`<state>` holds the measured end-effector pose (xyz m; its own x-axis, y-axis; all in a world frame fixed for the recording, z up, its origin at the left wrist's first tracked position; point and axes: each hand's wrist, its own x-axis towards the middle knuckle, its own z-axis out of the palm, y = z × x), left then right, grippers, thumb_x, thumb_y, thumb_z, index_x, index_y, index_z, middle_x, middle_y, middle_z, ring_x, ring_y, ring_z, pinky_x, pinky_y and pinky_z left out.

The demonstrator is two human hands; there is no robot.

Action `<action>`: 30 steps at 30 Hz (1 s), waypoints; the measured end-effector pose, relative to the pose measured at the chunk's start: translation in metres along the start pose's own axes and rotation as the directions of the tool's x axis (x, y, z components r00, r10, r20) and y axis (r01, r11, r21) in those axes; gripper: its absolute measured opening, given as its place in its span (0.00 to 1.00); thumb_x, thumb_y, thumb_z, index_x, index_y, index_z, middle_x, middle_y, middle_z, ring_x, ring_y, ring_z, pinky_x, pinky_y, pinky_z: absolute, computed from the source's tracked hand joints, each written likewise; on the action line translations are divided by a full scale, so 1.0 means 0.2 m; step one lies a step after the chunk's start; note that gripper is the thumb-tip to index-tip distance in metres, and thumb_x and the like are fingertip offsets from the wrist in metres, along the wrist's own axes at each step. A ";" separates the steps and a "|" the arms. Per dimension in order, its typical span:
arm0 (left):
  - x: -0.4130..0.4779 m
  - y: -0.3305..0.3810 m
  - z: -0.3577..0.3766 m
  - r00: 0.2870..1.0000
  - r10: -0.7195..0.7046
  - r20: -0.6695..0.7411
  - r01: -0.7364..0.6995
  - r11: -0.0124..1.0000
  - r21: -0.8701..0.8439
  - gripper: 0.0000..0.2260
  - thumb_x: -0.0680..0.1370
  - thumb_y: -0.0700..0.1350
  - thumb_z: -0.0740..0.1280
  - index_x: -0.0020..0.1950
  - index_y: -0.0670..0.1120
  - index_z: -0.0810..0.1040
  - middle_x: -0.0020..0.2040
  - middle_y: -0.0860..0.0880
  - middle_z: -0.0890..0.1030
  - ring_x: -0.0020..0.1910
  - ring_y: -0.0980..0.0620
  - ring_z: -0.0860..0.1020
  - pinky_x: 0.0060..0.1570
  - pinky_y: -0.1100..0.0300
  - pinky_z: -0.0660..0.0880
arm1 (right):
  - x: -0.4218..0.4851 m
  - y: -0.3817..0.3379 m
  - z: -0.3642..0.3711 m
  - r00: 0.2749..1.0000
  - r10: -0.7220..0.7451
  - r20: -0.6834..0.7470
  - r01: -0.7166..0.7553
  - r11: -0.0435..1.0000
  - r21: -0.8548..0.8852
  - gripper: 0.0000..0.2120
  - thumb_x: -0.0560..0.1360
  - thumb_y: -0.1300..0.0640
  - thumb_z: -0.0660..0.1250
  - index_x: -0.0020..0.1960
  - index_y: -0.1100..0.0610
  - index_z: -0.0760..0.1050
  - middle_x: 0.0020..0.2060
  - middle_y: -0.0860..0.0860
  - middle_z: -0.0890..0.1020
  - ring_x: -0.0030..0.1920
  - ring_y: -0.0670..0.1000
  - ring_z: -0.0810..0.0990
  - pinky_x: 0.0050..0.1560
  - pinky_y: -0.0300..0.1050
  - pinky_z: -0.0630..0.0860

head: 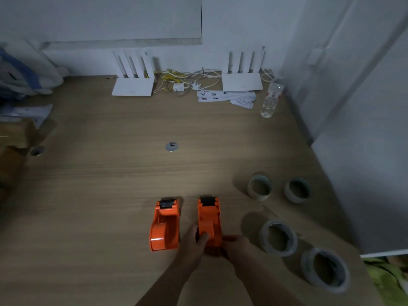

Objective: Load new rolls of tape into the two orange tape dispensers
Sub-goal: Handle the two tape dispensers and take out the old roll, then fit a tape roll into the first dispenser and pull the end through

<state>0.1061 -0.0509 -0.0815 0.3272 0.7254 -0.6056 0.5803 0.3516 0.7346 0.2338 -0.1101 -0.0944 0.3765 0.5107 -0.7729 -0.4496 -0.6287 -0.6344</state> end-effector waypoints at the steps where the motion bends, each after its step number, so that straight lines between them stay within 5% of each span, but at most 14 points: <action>1: 0.00 0.00 0.00 1.000 0.004 -0.002 -0.004 1.000 0.008 0.17 0.88 0.42 0.67 0.77 0.47 0.75 0.67 0.50 0.80 0.66 0.52 0.77 0.67 0.56 0.74 | 0.00 0.00 -0.01 1.000 -0.008 -0.006 0.008 0.999 -0.037 0.08 0.68 0.73 0.69 0.35 0.64 0.83 0.27 0.56 0.84 0.26 0.49 0.82 0.28 0.38 0.77; 5: -0.02 0.02 -0.02 1.000 0.012 -0.008 -0.012 0.998 0.067 0.19 0.88 0.42 0.67 0.79 0.44 0.74 0.71 0.48 0.80 0.67 0.53 0.76 0.66 0.58 0.70 | -0.01 0.00 -0.06 0.996 -0.080 -0.037 0.066 0.958 -0.278 0.08 0.67 0.62 0.70 0.29 0.59 0.83 0.25 0.54 0.81 0.27 0.50 0.77 0.32 0.43 0.73; 8: -0.03 0.04 -0.04 0.998 -0.050 -0.036 0.053 0.993 0.101 0.18 0.88 0.45 0.66 0.78 0.43 0.75 0.71 0.49 0.79 0.71 0.47 0.78 0.66 0.59 0.71 | -0.02 -0.04 -0.11 0.976 -0.201 -0.086 0.139 0.872 -0.469 0.08 0.69 0.56 0.69 0.43 0.57 0.85 0.33 0.56 0.85 0.37 0.55 0.83 0.38 0.47 0.76; 11: -0.02 0.10 -0.06 0.991 -0.042 -0.125 0.061 0.987 0.152 0.09 0.87 0.44 0.66 0.62 0.44 0.84 0.59 0.45 0.84 0.55 0.45 0.83 0.59 0.53 0.76 | -0.06 -0.14 -0.20 0.943 -0.311 -0.114 0.202 0.812 -0.548 0.14 0.72 0.58 0.67 0.56 0.56 0.82 0.44 0.53 0.86 0.47 0.53 0.83 0.47 0.45 0.76; 14: -0.02 0.19 -0.03 0.961 0.132 -0.244 -0.077 0.972 0.220 0.07 0.82 0.36 0.67 0.48 0.47 0.81 0.47 0.45 0.83 0.49 0.41 0.82 0.48 0.52 0.71 | -0.09 -0.21 -0.30 0.893 -0.428 -0.138 0.261 0.744 -0.614 0.06 0.72 0.56 0.66 0.44 0.54 0.81 0.38 0.52 0.84 0.42 0.53 0.82 0.41 0.48 0.76; 16: -0.01 0.23 0.01 0.931 0.252 -0.263 -0.174 0.942 0.287 0.09 0.79 0.36 0.71 0.58 0.45 0.85 0.56 0.44 0.86 0.61 0.41 0.82 0.61 0.48 0.77 | -0.10 -0.24 -0.37 0.861 -0.475 -0.183 0.259 0.717 -0.647 0.07 0.71 0.53 0.66 0.40 0.55 0.81 0.35 0.51 0.83 0.41 0.53 0.82 0.36 0.46 0.72; 18: -0.01 0.29 0.07 0.908 0.340 -0.246 -0.249 0.908 0.336 0.18 0.80 0.37 0.73 0.70 0.44 0.83 0.68 0.44 0.84 0.71 0.44 0.79 0.74 0.52 0.73 | -0.10 -0.25 -0.44 0.833 -0.511 -0.212 0.233 0.673 -0.702 0.08 0.71 0.54 0.67 0.45 0.55 0.83 0.41 0.52 0.86 0.45 0.53 0.83 0.40 0.43 0.71; 23: 0.00 0.39 0.25 0.949 0.314 -0.033 -0.300 0.928 0.219 0.18 0.83 0.35 0.69 0.73 0.43 0.82 0.70 0.44 0.84 0.71 0.47 0.80 0.67 0.63 0.70 | -0.10 -0.25 -0.58 0.832 -0.509 -0.219 0.185 0.628 -0.756 0.08 0.69 0.59 0.65 0.31 0.55 0.74 0.30 0.51 0.78 0.41 0.58 0.82 0.37 0.42 0.67; 27: 0.03 0.37 0.38 0.962 0.261 0.074 -0.270 0.945 0.183 0.18 0.82 0.33 0.67 0.68 0.47 0.84 0.61 0.50 0.86 0.68 0.49 0.83 0.75 0.51 0.79 | -0.07 -0.24 -0.63 0.869 -0.455 -0.193 0.111 0.560 -0.821 0.12 0.73 0.55 0.62 0.43 0.60 0.82 0.43 0.58 0.85 0.47 0.59 0.83 0.40 0.43 0.71; 28: 0.03 0.35 0.40 0.962 0.257 0.094 -0.270 0.946 0.179 0.18 0.82 0.32 0.67 0.67 0.48 0.83 0.59 0.51 0.85 0.66 0.51 0.84 0.73 0.53 0.80 | -0.06 -0.24 -0.62 0.888 -0.424 -0.176 0.096 0.547 -0.832 0.14 0.74 0.55 0.61 0.46 0.60 0.82 0.46 0.59 0.85 0.49 0.59 0.83 0.43 0.44 0.73; 30: 0.02 0.32 0.42 0.964 0.238 0.121 -0.258 0.947 0.191 0.18 0.83 0.30 0.65 0.68 0.46 0.83 0.56 0.53 0.84 0.57 0.64 0.83 0.60 0.74 0.79 | -0.05 -0.25 -0.59 0.910 -0.391 -0.138 0.086 0.503 -0.860 0.16 0.76 0.53 0.59 0.53 0.60 0.81 0.53 0.60 0.84 0.55 0.59 0.81 0.51 0.45 0.74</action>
<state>0.2075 -0.0750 -0.0634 0.5434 0.7114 -0.4457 0.6079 0.0327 0.7934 0.3476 -0.1529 -0.0543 0.6299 0.6297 -0.4548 0.5024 -0.7768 -0.3797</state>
